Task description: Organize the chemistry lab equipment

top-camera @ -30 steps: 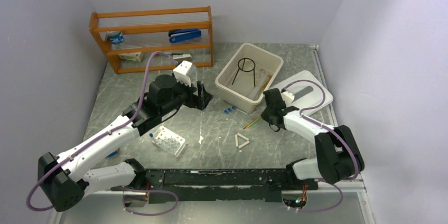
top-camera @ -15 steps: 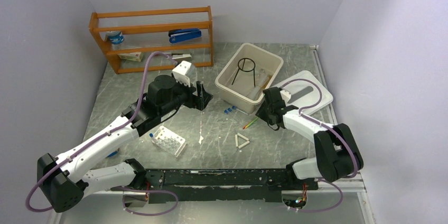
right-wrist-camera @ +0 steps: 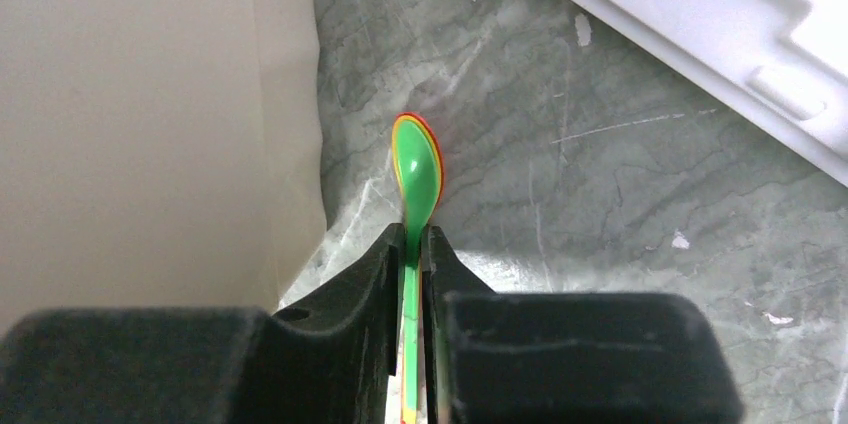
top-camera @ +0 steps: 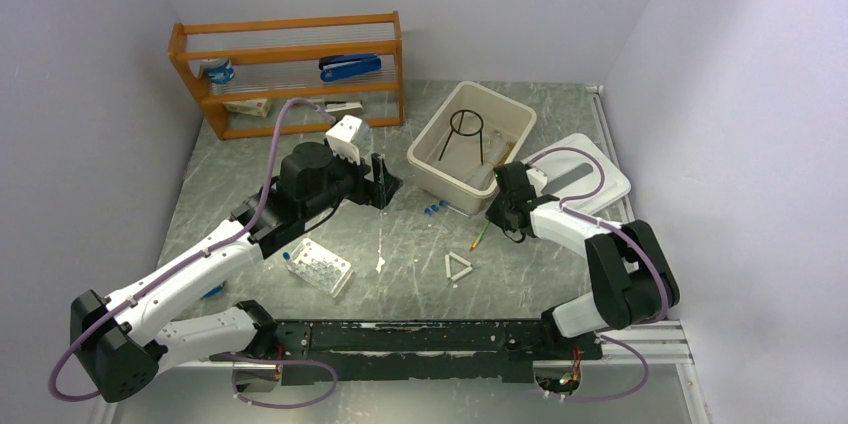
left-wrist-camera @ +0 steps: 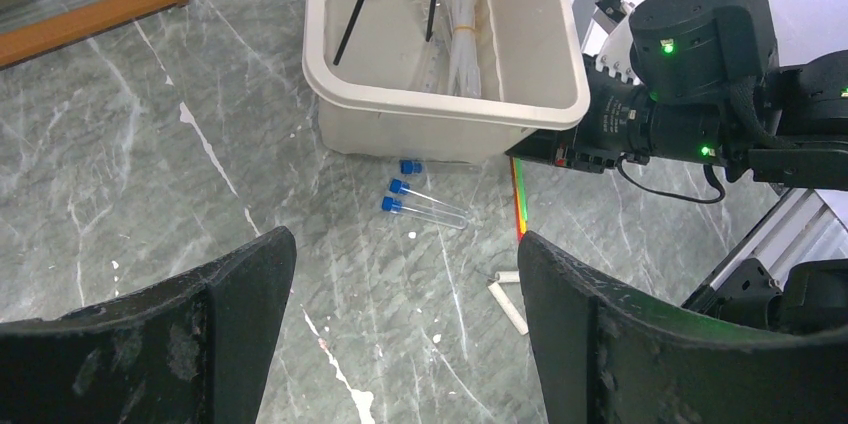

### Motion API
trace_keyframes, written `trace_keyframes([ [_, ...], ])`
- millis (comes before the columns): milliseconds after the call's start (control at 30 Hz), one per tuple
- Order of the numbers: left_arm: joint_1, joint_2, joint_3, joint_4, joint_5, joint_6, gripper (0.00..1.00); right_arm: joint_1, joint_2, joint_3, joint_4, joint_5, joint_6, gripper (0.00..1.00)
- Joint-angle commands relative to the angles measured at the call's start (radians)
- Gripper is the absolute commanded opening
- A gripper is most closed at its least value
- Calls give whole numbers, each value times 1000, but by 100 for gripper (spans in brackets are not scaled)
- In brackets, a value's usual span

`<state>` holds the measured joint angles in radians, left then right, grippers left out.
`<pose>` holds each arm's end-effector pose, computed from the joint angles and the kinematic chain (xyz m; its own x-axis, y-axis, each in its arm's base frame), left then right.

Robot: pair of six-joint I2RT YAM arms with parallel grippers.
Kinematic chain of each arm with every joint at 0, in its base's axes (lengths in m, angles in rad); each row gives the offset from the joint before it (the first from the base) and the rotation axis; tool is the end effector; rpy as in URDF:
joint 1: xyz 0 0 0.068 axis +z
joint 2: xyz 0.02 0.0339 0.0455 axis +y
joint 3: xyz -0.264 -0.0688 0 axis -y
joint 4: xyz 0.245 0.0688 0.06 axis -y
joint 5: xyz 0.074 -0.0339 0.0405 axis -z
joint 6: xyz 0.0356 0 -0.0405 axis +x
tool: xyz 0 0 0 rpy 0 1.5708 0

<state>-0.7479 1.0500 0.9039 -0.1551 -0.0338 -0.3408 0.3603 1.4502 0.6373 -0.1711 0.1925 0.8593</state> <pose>0.1800 -0.1653 0.3337 -0.4243 -0.0621 -0.9034 0.5456 0.7787 -0.3097 0.2462 0.0855 0.1482 -0.6958 0.5323 -0.4822 0.4290 0.8465 0.3153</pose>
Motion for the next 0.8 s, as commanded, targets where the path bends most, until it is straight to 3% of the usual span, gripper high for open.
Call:
trace_keyframes([
  [0,4,-16,-11,13,-17,-3,86,0,-18,2,-76,31,2,12],
  [300,4,0,-5,21,2,-3,86,-3,-85,24,-313,10,-141,11],
  [567,4,18,-6,29,24,-14,85,0,-47,32,-319,12,-143,27],
  [767,4,19,-9,25,23,-18,85,3,-11,29,-301,1,-146,29],
])
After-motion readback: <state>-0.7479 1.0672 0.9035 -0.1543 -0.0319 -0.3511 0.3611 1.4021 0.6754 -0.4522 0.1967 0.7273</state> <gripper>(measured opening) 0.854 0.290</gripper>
